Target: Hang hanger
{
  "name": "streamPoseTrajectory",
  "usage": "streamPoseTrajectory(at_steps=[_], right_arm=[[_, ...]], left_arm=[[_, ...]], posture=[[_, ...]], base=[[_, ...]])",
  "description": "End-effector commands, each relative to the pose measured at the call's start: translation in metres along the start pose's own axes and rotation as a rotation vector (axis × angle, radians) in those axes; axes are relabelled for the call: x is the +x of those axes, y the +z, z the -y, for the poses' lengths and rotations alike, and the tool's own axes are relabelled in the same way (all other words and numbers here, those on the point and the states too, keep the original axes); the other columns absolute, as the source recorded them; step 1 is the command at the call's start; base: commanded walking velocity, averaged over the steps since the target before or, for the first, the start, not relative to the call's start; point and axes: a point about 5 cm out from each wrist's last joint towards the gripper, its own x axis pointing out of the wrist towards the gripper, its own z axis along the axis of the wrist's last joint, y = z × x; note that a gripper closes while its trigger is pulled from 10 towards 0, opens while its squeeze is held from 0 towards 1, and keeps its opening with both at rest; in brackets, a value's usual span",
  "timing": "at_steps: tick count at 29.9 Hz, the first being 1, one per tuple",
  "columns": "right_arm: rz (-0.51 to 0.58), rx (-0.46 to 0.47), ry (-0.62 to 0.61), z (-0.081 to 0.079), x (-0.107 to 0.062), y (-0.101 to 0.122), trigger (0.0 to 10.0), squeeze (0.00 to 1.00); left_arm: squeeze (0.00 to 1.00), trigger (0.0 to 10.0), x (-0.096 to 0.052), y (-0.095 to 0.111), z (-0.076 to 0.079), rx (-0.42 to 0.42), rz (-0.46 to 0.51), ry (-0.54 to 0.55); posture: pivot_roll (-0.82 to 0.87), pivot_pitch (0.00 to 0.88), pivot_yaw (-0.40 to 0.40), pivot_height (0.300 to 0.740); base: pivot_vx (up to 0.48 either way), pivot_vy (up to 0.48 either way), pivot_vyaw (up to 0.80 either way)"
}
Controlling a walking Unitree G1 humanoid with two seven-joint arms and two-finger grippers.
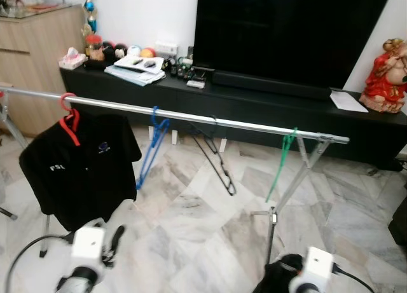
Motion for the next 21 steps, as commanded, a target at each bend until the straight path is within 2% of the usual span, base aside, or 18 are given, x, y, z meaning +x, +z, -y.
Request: streamPoseTrajectory(at_steps=[1,7,14,16,21], right_arm=[[-0.018,0.019,-0.048,0.016,-0.001,-0.001,10.0,0.0],[-0.06,0.028,-0.057,0.021,-0.003,-0.005,10.0,0.0],[-0.098,0.054,-0.109,0.033,-0.007,-0.014,10.0,0.0],[-0.111,0.067,-0.122,0.036,-0.009,-0.017,10.0,0.0],[-0.126,0.063,-0.126,0.036,-0.01,-0.02,10.0,0.0]], left_arm=[[0.0,10.0,0.005,0.008,0.012,-0.012,0.027,-0.046],[0.0,10.0,0.006,0.015,0.014,-0.033,0.044,-0.045],[0.0,10.0,0.004,0.023,0.021,-0.052,0.063,-0.081],[0.0,10.0,0.004,0.028,0.025,-0.081,0.082,-0.091],[0.0,10.0,0.006,0.033,0.032,-0.092,0.089,-0.119]], posture=[[0.15,0.0,-0.065,0.74],[0.14,0.0,-0.06,0.74],[0.15,0.0,-0.061,0.74],[0.15,0.0,-0.063,0.74],[0.17,0.0,-0.066,0.74]], base=[[0.0,0.446,0.0],[0.0,0.422,0.0],[0.0,0.0,0.0],[0.0,0.0,0.0],[0.0,0.0,0.0]])
